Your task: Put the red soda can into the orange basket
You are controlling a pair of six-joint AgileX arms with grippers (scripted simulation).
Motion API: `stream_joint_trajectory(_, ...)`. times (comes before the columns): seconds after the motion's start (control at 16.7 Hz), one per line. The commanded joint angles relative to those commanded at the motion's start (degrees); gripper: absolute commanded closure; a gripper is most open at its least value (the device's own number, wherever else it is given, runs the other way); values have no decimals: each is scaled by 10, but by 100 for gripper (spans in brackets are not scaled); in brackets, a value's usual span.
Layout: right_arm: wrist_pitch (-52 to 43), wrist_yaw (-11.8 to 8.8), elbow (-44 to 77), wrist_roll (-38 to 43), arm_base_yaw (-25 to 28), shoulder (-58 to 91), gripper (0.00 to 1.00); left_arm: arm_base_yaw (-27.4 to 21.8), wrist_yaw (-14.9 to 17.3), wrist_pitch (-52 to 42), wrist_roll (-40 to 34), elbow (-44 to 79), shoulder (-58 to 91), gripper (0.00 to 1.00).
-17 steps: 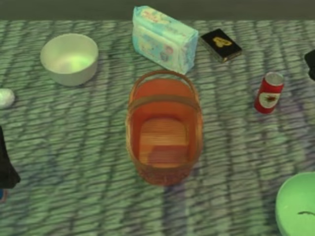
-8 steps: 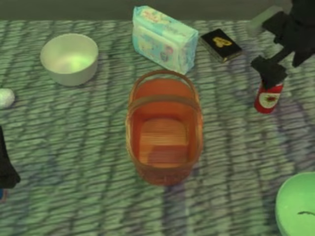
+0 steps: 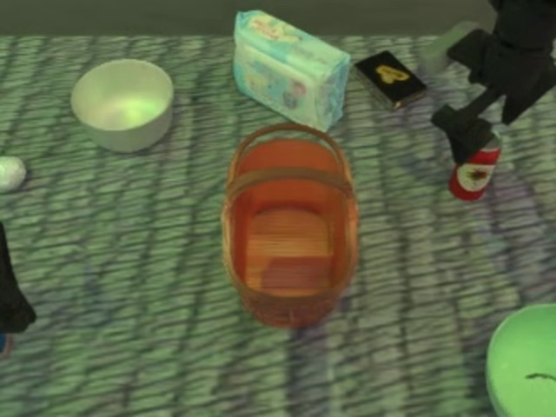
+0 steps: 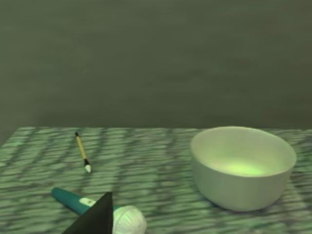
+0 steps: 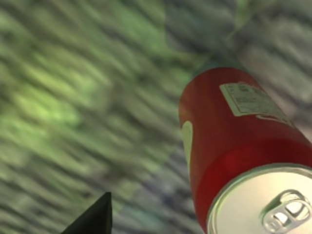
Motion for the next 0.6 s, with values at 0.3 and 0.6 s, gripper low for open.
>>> stream_joint_trajectory(0.3, 42, 0, -41, 0, -1, 1, 0, 0, 0, 0, 0, 0, 0, 0)
stream_joint_trajectory(0.6, 109, 0, -103, 1, 1, 6, 0, 0, 0, 0, 0, 0, 0, 0)
